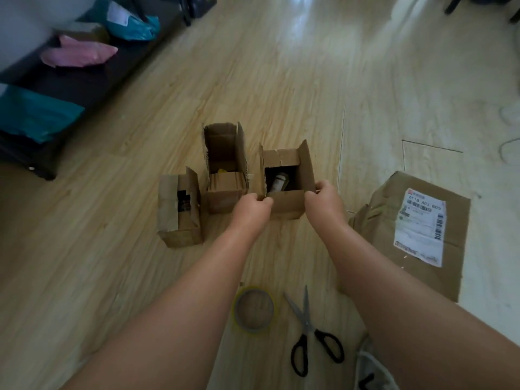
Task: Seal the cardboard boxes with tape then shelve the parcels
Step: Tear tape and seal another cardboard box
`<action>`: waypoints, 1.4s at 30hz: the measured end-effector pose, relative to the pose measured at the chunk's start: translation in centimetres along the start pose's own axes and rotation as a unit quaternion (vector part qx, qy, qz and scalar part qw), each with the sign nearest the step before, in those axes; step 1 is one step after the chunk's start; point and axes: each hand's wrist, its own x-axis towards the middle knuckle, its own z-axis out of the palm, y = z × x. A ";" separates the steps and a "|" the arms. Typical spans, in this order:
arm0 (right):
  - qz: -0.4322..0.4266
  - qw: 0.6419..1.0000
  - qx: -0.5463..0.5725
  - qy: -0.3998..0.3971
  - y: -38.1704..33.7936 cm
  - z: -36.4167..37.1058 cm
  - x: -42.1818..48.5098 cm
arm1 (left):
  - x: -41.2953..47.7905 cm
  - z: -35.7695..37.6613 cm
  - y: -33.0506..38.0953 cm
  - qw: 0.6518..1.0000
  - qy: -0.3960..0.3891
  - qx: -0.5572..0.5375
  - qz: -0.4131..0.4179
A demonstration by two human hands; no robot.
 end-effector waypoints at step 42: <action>-0.290 0.943 -0.021 -0.163 0.0 1.6 -22.0 | -18.9 -10.7 -7.6 0.937 0.104 -0.334 -0.027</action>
